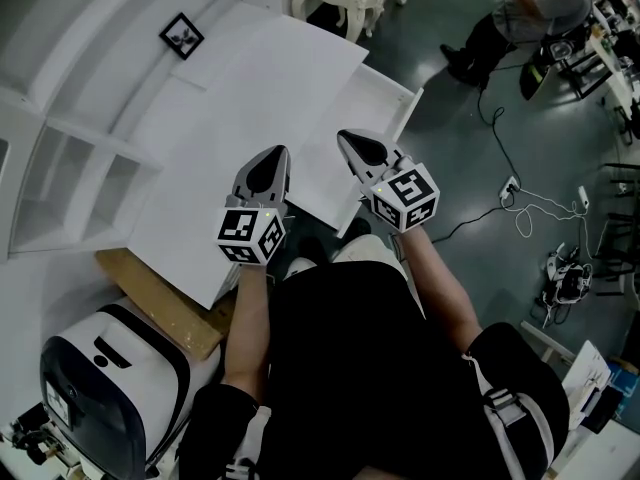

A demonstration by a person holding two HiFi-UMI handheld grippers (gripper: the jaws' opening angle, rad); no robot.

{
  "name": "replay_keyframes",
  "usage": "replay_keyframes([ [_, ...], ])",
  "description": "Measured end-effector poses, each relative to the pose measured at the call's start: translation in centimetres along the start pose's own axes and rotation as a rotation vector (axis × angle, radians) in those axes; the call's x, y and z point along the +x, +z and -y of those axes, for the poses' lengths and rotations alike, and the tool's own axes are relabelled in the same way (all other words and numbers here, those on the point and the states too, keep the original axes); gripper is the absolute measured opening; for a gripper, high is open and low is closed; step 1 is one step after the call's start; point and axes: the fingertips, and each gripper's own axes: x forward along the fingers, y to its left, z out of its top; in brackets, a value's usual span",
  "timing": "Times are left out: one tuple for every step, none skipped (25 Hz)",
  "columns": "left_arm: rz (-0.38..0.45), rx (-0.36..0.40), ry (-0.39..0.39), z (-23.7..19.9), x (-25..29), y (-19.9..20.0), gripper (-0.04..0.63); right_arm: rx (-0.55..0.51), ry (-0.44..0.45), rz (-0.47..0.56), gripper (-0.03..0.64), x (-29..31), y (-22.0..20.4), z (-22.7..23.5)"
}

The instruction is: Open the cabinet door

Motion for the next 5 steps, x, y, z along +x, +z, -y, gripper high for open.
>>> replay_keyframes([
  [-0.001, 0.001, 0.0, -0.06, 0.18, 0.0, 0.025, -0.002, -0.001, 0.0, 0.015, 0.06, 0.04, 0.17],
  [-0.002, 0.002, -0.001, -0.12, 0.36, 0.01, 0.025, -0.003, -0.002, 0.0, 0.015, 0.11, 0.07, 0.36],
  [-0.003, 0.002, -0.001, -0.17, 0.53, 0.01, 0.025, -0.005, -0.003, 0.0, 0.015, 0.17, 0.07, 0.53],
  [-0.003, 0.003, -0.001, -0.21, 0.7, 0.01, 0.025, -0.006, -0.003, -0.001, 0.015, 0.21, 0.06, 0.7],
  [-0.003, 0.004, -0.001, -0.25, 0.85, 0.01, 0.025, -0.008, -0.003, -0.001, 0.015, 0.26, 0.05, 0.86],
])
